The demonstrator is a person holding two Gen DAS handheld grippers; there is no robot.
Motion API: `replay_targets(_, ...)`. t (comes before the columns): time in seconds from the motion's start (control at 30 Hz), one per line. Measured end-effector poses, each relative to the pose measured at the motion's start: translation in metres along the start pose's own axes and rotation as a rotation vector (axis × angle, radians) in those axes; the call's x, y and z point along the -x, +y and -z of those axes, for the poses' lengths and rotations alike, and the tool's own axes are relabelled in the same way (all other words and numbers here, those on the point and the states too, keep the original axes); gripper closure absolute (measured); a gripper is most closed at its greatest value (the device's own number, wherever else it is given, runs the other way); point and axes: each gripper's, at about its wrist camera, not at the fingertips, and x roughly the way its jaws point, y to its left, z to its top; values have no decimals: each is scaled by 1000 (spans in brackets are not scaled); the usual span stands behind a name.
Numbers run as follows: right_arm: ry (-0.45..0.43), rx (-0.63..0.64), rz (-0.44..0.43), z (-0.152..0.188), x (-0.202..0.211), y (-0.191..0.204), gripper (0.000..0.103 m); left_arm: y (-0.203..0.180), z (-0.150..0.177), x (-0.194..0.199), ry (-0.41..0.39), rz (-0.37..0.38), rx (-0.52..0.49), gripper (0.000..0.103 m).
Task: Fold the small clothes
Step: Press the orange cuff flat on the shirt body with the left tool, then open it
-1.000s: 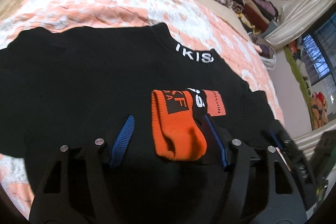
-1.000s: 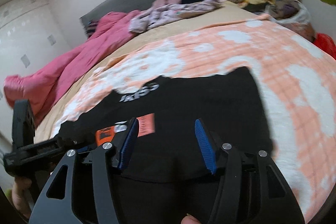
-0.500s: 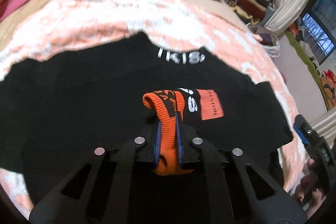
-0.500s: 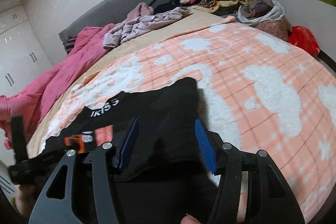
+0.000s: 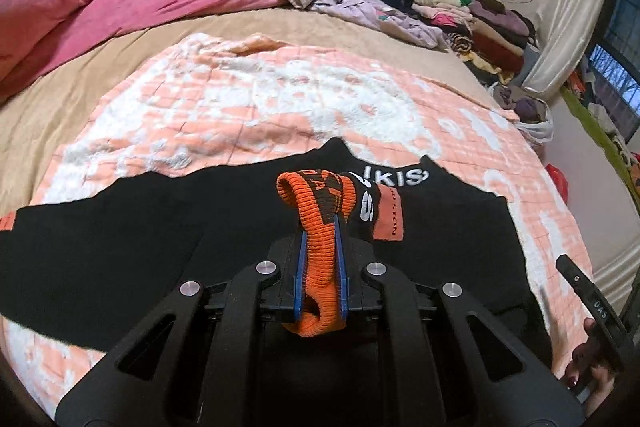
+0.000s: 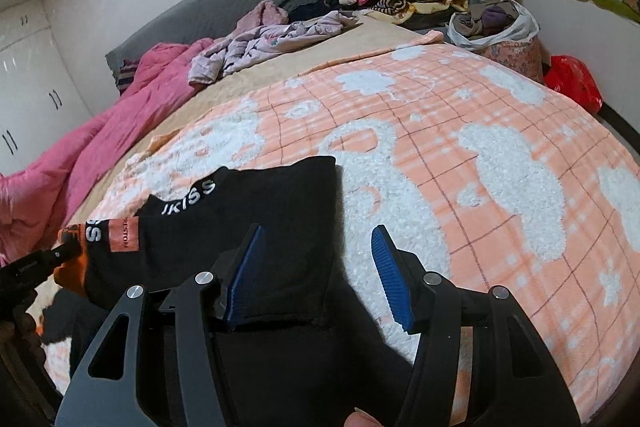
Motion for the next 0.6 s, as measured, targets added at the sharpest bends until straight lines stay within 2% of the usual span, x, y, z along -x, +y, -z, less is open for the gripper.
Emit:
replay_targets(0.27, 14, 70, 24, 6, -6, 16, 49, 10, 5, -5, 19, -21, 13, 94)
replay_targets(0.47, 23, 102, 18, 9, -9, 26, 49, 20, 4, 2, -12, -68, 22, 92)
replay_targets(0.6, 29, 115, 13, 10, -12, 30, 49, 26, 2, 7, -18, -66, 26, 92)
